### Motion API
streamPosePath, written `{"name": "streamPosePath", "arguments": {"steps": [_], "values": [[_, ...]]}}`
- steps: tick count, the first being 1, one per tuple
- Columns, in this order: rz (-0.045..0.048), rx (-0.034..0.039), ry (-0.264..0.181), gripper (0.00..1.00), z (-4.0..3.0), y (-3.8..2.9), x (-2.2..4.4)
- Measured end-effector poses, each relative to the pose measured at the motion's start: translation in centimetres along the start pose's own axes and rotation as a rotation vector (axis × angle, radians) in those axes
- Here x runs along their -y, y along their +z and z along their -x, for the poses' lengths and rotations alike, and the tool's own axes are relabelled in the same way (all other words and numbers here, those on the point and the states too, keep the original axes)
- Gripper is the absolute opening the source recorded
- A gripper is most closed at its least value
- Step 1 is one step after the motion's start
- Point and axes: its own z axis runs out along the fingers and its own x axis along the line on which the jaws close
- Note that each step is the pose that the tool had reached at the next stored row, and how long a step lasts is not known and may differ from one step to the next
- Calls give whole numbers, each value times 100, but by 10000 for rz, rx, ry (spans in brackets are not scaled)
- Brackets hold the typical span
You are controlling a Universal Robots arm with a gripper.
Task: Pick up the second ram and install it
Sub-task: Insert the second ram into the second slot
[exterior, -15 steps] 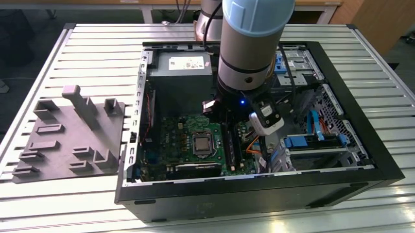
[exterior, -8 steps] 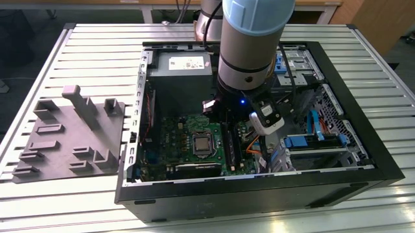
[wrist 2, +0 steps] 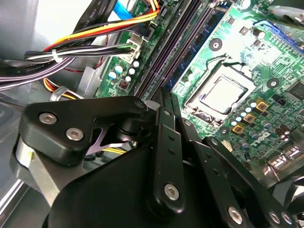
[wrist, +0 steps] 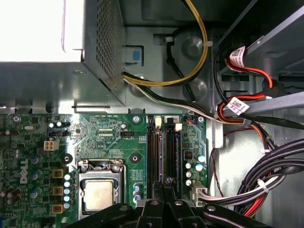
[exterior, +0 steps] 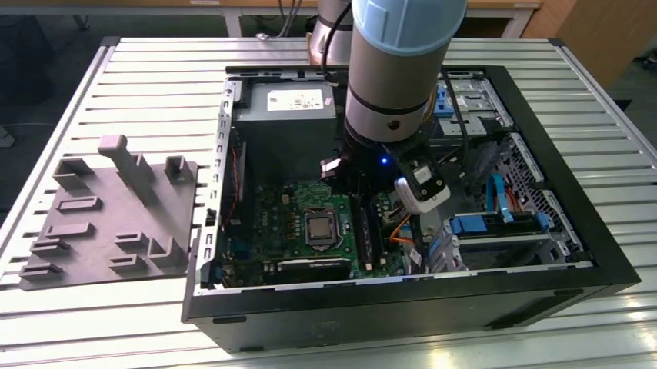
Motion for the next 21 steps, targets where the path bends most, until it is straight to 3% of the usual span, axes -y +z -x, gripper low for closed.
{"name": "streamPosePath", "arguments": {"steps": [21], "values": [[-14, -3, -46, 11, 1, 12, 1]]}}
